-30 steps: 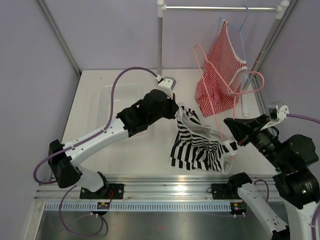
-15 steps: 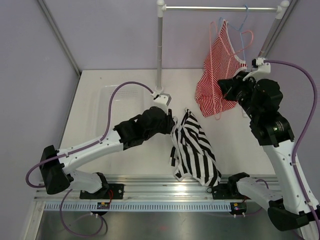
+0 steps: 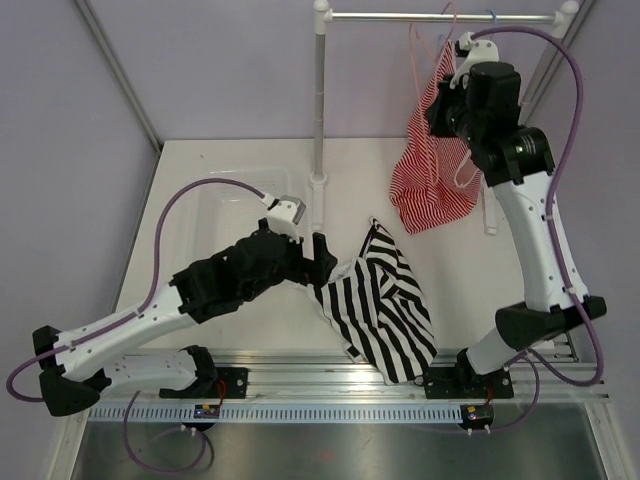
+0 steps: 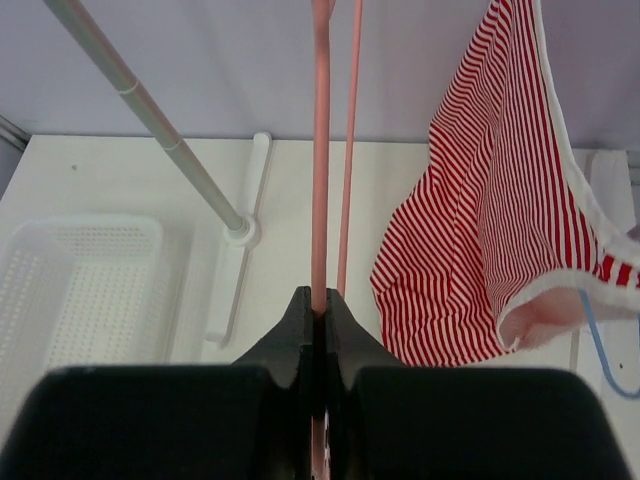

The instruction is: Remove the tank top from the hanger

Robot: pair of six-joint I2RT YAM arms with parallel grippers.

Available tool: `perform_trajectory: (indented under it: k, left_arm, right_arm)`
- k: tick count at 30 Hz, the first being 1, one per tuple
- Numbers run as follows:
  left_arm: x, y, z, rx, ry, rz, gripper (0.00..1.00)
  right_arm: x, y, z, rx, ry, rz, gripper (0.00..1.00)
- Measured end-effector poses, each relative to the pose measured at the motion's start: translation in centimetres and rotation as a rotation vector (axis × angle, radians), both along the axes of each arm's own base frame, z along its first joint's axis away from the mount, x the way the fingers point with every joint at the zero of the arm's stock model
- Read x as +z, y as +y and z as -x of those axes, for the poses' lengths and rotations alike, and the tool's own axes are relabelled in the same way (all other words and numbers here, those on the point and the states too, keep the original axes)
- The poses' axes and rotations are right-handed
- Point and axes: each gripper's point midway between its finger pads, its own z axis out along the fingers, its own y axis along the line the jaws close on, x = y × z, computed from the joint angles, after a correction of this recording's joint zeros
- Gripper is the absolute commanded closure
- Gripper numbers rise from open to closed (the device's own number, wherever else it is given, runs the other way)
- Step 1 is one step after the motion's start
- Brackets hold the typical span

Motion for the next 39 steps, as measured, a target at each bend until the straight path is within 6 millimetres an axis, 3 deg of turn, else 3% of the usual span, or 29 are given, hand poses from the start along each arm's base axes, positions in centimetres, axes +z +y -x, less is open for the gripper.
perform_trajectory:
  k: [4,9,14,18,19,20,21,22,23,25,26,29,32,35,39]
  left_arm:
    - [1.5,2.9,1.2,0.019,-0.022,0.019,0.01]
    - [1.7,5.5,2.3,0.033,-0.024,0.003,0.01]
    - [1.7,7.2,2.9,0.049,-0.027,-0.014,0.01]
    - [0.9,7.8,2.9,0.059,-0.025,-0.039,0.01]
    - [0.7,7.8,2.9,0.059,-0.024,-0.046,0.01]
    - [0.5,7.8,2.9,0.059,-0.022,-0.052,0.01]
    - [0.3,7.7,2.8,0.057,-0.021,-0.059,0.01]
    - [0.2,7.6,2.8,0.056,-0.021,-0.065,0.01]
    - [0.0,7.5,2.7,0.054,-0.021,-0.071,0.01]
    - [-0.3,6.9,2.4,0.048,-0.021,-0.085,0.01]
    - [-0.7,6.4,2.1,0.044,-0.017,-0.099,0.01]
    - [-2.0,4.6,1.4,0.024,-0.006,-0.140,0.01]
    - [-4.0,1.5,1.0,-0.033,0.002,-0.188,0.01]
    - [-6.8,-2.1,1.1,-0.116,0.004,-0.254,0.01]
    - [-11.8,-7.1,1.2,-0.209,0.046,-0.369,0.01]
  right_arm:
    - [0.9,0.7,-4.5,0.001,-0.006,0.038,1.00]
    - [-0.3,-0.3,-8.9,-0.022,0.019,0.073,1.00]
    - [-2.5,-2.2,-10.9,-0.041,0.066,0.085,1.00]
    - [-3.9,-2.3,-11.7,-0.035,0.096,0.090,1.00]
    - [-4.2,-2.1,-11.8,-0.026,0.102,0.088,0.95]
    - [-4.5,-2.0,-11.8,-0.020,0.109,0.088,0.83]
    - [-4.8,-1.8,-11.8,-0.014,0.118,0.086,0.46]
    - [-5.0,-1.7,-11.9,-0.014,0.125,0.080,0.33]
    - [-5.2,-1.7,-11.8,-0.012,0.127,0.082,0.29]
    - [-5.8,-1.7,-11.6,-0.011,0.149,0.080,0.05]
    - [-6.0,-1.7,-11.4,-0.009,0.156,0.081,0.01]
    - [-5.6,-1.9,-10.0,-0.007,0.161,0.084,0.00]
    - [-3.9,-2.6,-6.7,-0.007,0.142,0.079,0.01]
    - [-1.1,-3.5,-1.4,-0.011,0.074,0.059,0.00]
    - [4.5,-4.9,7.5,-0.014,-0.112,-0.015,0.00]
